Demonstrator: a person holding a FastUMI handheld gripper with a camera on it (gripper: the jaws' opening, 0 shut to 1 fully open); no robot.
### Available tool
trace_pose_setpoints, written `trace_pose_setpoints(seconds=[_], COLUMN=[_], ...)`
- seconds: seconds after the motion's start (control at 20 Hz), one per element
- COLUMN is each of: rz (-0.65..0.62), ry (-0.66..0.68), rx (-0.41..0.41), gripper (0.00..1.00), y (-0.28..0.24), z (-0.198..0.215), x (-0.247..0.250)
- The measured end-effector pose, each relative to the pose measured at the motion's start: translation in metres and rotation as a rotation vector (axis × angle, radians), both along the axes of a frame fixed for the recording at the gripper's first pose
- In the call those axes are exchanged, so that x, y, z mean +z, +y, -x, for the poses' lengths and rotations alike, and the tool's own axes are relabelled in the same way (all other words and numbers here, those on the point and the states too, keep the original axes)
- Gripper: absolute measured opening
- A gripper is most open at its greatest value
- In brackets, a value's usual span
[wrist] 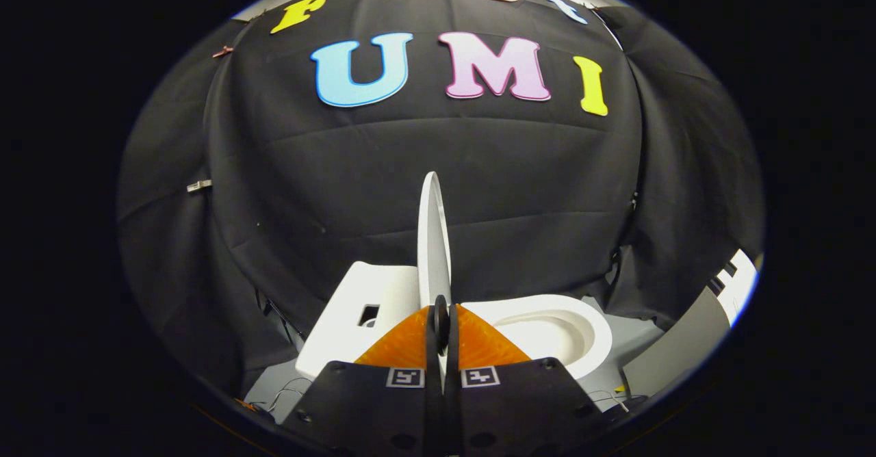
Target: Open the toilet lid.
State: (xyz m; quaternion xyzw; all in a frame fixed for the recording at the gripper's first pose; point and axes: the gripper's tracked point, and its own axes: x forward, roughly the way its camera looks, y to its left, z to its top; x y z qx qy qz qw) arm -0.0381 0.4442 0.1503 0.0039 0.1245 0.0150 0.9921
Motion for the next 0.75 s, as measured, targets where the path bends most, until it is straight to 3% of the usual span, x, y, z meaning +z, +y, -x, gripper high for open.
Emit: trace_pose_setpoints(seconds=[0.45,0.75], rz=[0.106,0.102], ry=[-0.028,-0.017], rx=[0.034,0.029], gripper=[0.05,0.05], y=[0.059,0.077], z=[0.001,0.001], x=[-0.011,-0.014])
